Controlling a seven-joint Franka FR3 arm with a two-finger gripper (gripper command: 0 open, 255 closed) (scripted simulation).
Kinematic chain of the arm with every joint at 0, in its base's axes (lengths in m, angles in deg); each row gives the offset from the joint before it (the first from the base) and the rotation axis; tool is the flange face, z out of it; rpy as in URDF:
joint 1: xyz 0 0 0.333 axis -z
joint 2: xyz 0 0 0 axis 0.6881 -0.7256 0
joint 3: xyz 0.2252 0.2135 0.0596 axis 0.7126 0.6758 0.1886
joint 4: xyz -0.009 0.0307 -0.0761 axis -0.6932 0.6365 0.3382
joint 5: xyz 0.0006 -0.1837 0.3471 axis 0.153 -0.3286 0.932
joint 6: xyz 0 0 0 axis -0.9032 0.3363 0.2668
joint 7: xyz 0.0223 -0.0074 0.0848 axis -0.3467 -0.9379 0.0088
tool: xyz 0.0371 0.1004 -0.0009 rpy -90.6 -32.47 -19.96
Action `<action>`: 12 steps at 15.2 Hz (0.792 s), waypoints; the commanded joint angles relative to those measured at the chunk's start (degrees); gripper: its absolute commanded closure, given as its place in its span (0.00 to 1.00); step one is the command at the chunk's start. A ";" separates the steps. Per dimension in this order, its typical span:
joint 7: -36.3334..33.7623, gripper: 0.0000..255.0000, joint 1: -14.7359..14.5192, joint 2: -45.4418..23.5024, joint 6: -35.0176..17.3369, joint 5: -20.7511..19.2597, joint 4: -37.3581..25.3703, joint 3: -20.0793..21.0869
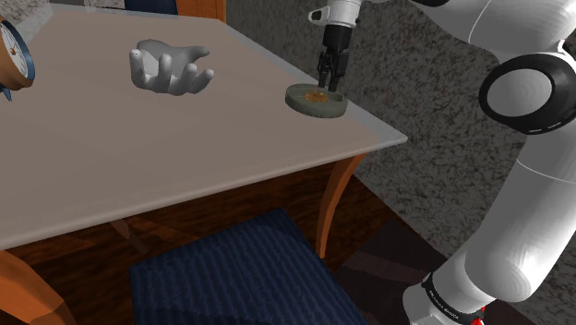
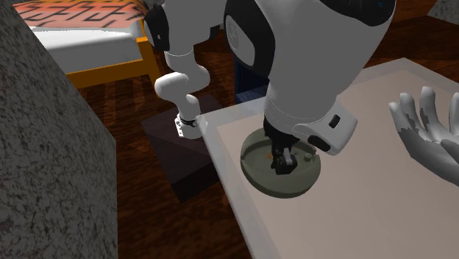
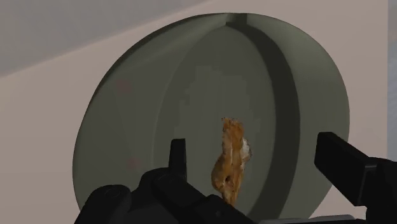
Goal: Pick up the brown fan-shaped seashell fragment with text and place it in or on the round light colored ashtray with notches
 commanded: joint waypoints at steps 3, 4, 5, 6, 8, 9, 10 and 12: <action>0.00 0.00 0.00 0.00 0.00 0.00 0.00 0.00; -0.17 0.00 0.19 -1.76 2.73 0.11 -4.48 -0.06; -0.38 0.00 0.41 -3.87 5.73 0.26 -9.60 -0.09; -0.67 0.00 0.67 -6.52 9.13 0.46 -15.65 -0.10; -1.01 0.00 0.93 -9.28 12.35 0.68 -21.63 -0.06; -1.01 0.00 0.93 -9.28 12.35 0.68 -21.64 -0.05; -1.01 0.00 0.93 -9.25 12.33 0.68 -21.58 -0.06; -1.01 0.00 0.93 -9.28 12.35 0.68 -21.64 -0.05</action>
